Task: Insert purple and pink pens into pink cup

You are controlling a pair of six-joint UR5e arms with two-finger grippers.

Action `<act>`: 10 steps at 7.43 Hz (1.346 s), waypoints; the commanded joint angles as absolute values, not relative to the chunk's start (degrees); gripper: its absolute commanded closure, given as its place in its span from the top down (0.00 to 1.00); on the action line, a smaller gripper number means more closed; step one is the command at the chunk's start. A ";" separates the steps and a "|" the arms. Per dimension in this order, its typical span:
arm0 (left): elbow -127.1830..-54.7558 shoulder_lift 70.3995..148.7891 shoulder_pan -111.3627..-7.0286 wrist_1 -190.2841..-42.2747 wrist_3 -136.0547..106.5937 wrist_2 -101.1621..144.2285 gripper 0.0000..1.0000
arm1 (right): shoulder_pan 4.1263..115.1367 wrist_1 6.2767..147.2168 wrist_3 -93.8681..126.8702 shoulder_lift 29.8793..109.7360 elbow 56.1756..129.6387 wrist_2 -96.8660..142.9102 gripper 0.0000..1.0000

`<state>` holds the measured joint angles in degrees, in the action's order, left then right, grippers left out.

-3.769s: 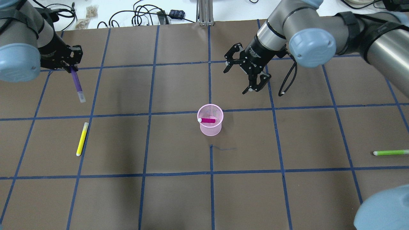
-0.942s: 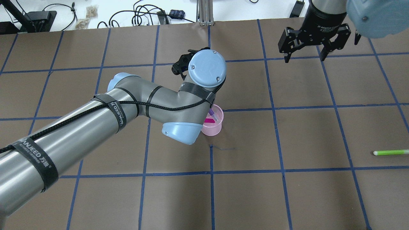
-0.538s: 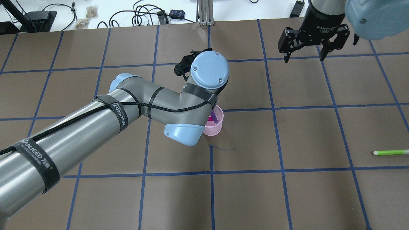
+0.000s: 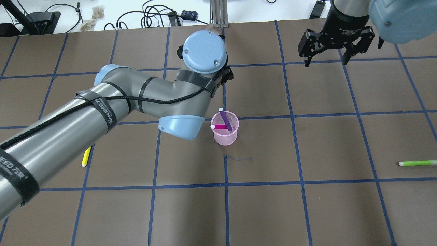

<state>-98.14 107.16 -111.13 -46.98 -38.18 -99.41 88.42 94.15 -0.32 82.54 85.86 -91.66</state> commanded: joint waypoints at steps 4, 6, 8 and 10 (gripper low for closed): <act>-94.05 99.95 -91.00 -72.99 -7.31 -89.12 1.00 | 88.33 94.04 -0.27 82.62 85.96 -91.58 1.00; -93.61 96.00 -86.51 -82.14 -3.17 -90.08 1.00 | 88.59 94.75 0.08 82.97 85.87 -91.49 1.00; -93.78 91.26 -85.43 -88.38 2.63 -90.26 1.00 | 88.77 94.75 0.79 83.06 85.52 -89.21 1.00; -94.92 88.34 -85.95 -89.65 2.99 -90.09 1.00 | 88.86 94.75 0.79 83.06 85.69 -89.47 1.00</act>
<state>-94.47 90.04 -85.76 -88.55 2.52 -90.16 88.81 94.75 0.74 83.05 85.62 -89.48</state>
